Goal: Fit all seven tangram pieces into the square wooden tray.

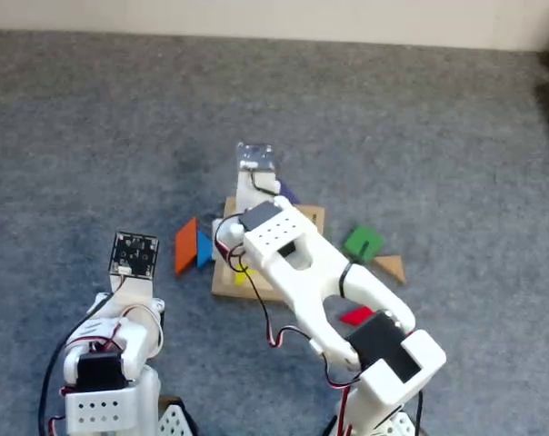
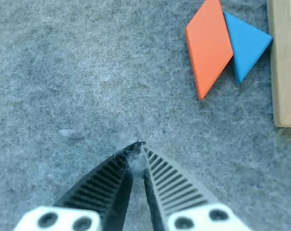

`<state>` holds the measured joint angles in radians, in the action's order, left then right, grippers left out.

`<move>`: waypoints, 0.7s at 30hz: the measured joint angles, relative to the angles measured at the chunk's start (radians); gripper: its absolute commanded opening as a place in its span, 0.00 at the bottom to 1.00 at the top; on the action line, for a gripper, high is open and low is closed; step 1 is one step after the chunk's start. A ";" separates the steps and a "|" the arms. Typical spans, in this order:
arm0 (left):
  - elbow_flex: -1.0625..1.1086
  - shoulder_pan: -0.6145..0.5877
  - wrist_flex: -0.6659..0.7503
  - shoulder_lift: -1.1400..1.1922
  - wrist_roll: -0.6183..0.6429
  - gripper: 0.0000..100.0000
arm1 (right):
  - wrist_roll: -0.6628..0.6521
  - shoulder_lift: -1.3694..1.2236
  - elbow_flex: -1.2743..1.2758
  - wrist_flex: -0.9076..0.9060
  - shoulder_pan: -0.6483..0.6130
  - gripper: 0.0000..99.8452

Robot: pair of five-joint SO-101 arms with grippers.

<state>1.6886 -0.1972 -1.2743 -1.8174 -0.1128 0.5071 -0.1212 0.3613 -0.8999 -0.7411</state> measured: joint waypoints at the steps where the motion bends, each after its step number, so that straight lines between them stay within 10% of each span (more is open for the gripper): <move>1: 0.000 0.000 0.000 0.000 0.000 0.01 | -0.021 0.000 0.000 -0.025 0.002 0.39; 9: 0.000 0.000 0.000 0.000 0.000 0.01 | -0.224 0.078 -0.028 -0.118 0.147 0.13; 21: 0.000 0.000 0.000 0.000 0.000 0.01 | -0.308 0.087 0.143 0.097 0.203 0.12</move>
<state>1.6886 -0.1972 -1.2743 -1.8174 -0.1128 0.1987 -0.0338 0.5040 -0.8032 -0.5386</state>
